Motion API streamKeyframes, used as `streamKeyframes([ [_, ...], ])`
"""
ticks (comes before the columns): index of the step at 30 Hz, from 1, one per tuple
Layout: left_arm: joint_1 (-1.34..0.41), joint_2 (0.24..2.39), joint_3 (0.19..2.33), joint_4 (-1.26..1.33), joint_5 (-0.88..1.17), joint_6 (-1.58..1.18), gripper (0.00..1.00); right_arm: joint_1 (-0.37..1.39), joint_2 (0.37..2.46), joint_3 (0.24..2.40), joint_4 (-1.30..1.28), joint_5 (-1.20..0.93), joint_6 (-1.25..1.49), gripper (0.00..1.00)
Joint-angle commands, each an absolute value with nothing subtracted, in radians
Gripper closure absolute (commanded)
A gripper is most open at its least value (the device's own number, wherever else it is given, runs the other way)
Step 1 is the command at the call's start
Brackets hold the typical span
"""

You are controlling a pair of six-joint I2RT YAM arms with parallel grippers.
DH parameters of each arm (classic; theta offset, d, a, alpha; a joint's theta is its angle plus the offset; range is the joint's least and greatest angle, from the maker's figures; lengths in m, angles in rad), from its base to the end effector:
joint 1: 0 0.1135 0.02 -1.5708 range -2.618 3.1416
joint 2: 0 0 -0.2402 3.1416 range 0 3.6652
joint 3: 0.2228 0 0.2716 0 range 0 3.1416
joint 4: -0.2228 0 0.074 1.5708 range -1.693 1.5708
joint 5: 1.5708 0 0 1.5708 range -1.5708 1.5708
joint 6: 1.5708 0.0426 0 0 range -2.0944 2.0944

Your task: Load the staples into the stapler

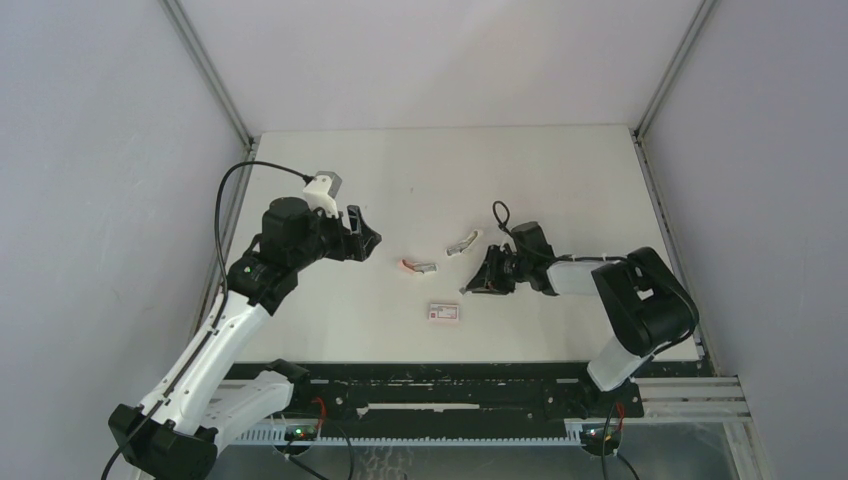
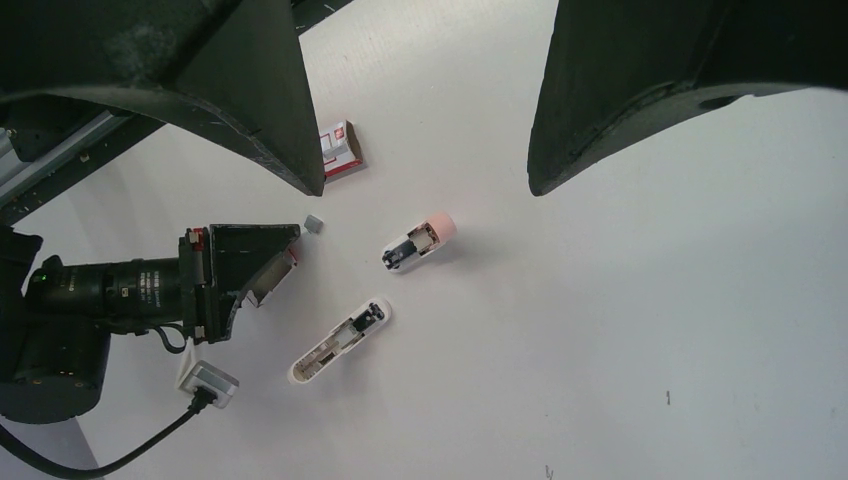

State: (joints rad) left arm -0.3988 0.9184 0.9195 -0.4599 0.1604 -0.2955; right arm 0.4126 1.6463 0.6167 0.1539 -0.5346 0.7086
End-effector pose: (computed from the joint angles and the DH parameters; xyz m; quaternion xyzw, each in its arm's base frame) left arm 0.2213 -0.1007 0.3133 0.0859 0.8433 -0.2430 0.4716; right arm 0.2633 0.1389 0.0719 0.0448 0.9102 0.3850 0.1462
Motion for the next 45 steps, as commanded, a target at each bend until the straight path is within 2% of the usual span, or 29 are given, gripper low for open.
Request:
streamKeyframes([
  [1,-0.394,0.906,0.910,-0.446,0.162,-0.278,0.21,0.407,1.577,0.607,0.071,-0.420,0.625,0.74],
  [6,-0.394,0.900,0.911,-0.446,0.161,-0.277,0.21,0.448,1.479,0.623,0.004,-0.348,0.551,0.67],
  [11,-0.394,0.890,0.909,-0.446,0.161,-0.276,0.22,0.577,1.407,0.724,-0.161,-0.145,0.407,0.61],
  [15,-0.394,0.876,0.907,-0.445,0.146,-0.275,0.22,0.658,1.447,0.835,-0.298,0.004,0.345,0.60],
  [20,-0.393,0.865,0.901,-0.446,0.127,-0.273,0.22,0.721,1.516,0.895,-0.326,0.037,0.315,0.57],
  [28,-0.394,0.872,0.900,-0.445,0.125,-0.271,0.22,0.802,1.610,0.969,-0.345,0.090,0.258,0.58],
  [45,-0.394,0.885,0.901,-0.446,0.131,-0.270,0.22,0.814,1.722,1.062,-0.376,0.079,0.182,0.66],
])
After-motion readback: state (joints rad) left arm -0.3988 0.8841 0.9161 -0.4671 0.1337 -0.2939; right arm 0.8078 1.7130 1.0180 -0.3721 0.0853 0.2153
